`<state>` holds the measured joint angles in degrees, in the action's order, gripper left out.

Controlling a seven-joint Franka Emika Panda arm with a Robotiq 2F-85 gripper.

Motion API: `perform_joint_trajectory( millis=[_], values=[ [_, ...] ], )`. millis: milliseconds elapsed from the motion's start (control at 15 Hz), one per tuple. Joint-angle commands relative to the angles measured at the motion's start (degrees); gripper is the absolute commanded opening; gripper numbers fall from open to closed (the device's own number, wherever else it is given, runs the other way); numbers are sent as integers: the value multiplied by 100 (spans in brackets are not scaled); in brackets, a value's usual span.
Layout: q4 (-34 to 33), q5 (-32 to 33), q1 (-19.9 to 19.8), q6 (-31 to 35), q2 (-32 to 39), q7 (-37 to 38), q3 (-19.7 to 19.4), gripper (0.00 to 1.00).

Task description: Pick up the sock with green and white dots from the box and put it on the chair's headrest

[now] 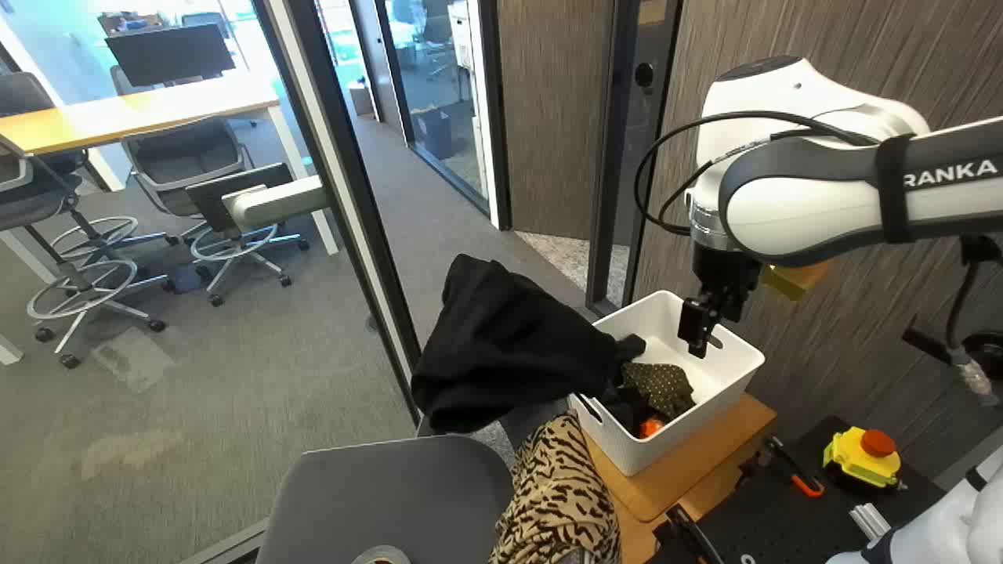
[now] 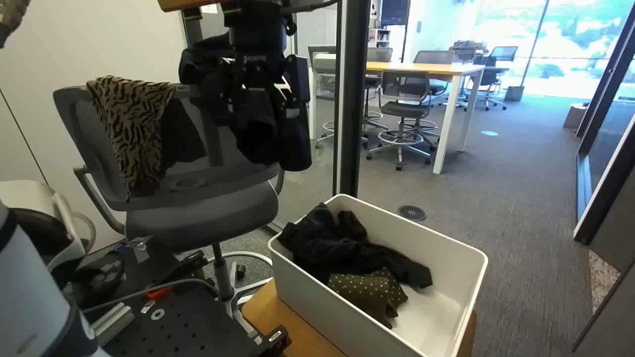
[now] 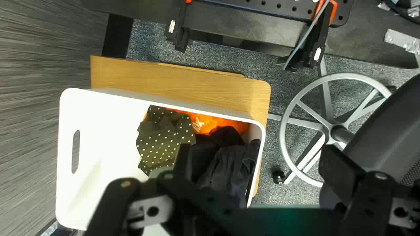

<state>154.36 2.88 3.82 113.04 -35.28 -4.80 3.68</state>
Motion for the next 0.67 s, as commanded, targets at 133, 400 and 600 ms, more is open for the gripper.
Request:
perform_joint_trajectory(
  millis=[133,400,600],
  values=[
    [-40,23,42,-11,-6,22,-38,100],
    [-8,71,12,8,-105,-59,-90,100],
    [149,7,-59,140,-459,-446,-461,100]
  ],
)
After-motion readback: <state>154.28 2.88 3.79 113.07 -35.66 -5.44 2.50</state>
